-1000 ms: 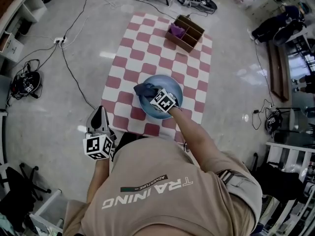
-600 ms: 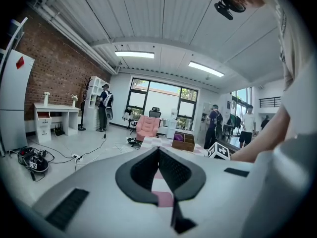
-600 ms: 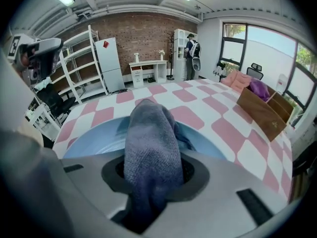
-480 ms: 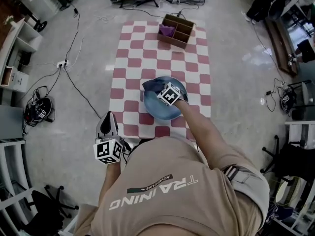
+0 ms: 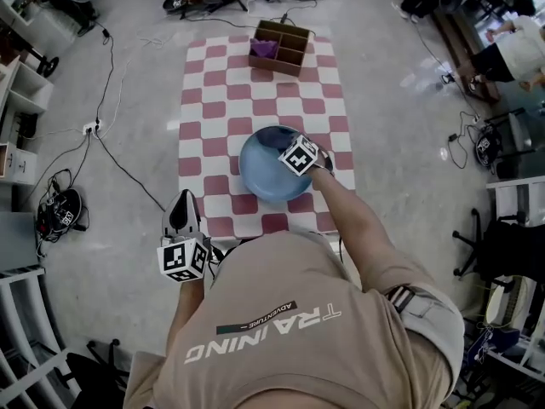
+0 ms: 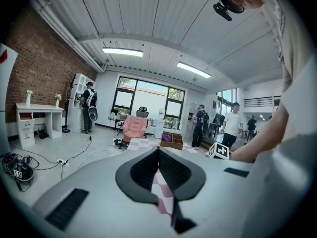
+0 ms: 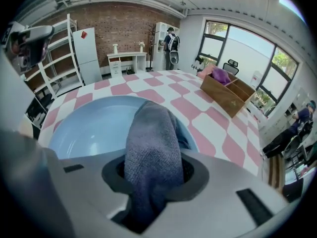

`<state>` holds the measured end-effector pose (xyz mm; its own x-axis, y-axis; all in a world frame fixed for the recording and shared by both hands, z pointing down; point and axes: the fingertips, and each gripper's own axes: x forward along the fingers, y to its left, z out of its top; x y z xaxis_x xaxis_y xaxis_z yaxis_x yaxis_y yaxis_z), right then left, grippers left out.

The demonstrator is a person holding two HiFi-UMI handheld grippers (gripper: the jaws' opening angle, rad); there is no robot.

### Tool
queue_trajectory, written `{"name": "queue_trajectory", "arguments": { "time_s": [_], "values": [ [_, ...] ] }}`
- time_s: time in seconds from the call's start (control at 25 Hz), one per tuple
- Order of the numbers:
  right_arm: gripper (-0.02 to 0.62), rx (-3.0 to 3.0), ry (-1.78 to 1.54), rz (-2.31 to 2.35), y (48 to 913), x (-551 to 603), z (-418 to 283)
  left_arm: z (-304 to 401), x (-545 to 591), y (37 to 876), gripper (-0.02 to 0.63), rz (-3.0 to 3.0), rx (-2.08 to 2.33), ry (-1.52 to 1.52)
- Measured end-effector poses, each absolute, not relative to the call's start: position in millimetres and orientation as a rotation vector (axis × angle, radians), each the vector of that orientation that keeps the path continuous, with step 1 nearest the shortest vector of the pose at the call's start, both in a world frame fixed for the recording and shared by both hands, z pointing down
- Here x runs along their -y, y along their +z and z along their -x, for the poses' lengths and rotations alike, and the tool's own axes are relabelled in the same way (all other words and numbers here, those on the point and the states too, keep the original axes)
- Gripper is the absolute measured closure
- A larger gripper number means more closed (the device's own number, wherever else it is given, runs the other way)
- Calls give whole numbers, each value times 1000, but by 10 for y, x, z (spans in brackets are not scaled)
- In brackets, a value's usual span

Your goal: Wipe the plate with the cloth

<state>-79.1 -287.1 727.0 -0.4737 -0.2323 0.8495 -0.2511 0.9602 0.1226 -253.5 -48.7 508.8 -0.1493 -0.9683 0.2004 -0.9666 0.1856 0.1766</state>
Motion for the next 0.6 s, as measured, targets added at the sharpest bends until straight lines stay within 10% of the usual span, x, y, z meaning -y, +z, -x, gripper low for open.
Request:
{"name": "queue_trajectory", "arguments": {
  "time_s": [0.6],
  "values": [
    [468, 1980, 96, -311, 7243, 2350, 319, 2411, 769, 5069, 592, -1981, 2086, -71]
  ]
}}
